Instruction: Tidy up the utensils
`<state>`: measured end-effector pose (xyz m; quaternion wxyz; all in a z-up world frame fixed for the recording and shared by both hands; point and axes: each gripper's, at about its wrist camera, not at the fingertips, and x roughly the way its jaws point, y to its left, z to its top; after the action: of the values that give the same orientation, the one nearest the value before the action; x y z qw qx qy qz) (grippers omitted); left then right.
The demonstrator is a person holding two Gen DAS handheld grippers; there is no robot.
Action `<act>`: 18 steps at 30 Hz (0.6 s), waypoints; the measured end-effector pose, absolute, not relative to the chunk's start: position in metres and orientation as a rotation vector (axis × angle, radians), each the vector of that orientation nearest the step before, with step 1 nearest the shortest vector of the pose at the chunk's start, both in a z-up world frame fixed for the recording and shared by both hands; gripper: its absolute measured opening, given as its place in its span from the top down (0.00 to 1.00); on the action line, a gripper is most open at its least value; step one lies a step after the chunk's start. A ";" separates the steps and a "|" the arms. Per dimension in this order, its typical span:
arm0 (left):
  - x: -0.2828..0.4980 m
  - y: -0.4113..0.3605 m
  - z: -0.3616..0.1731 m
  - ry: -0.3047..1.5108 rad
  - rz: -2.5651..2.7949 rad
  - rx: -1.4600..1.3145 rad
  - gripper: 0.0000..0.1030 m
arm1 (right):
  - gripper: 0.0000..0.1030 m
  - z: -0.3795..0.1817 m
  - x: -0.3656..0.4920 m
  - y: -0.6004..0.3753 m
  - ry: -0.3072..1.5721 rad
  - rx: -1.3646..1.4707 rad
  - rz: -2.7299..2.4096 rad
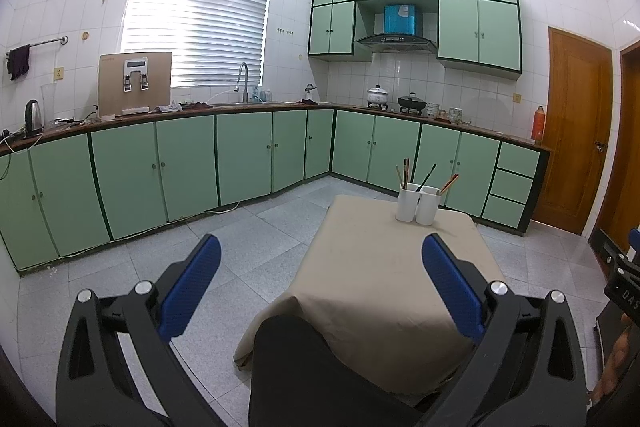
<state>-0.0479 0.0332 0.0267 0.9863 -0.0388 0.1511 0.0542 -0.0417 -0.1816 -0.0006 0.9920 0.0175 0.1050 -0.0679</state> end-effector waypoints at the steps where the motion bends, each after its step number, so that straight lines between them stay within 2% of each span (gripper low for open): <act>1: -0.048 0.033 0.027 0.303 0.109 -0.077 0.05 | 0.06 -0.001 -0.041 -0.182 0.211 0.036 -0.136; 18: -0.048 0.034 0.028 0.305 0.108 -0.079 0.05 | 0.06 -0.001 -0.040 -0.181 0.211 0.038 -0.136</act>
<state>-0.0479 0.0340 0.0276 0.9862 -0.0394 0.1517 0.0537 -0.0404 -0.1814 -0.0006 0.9919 0.0188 0.1054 -0.0679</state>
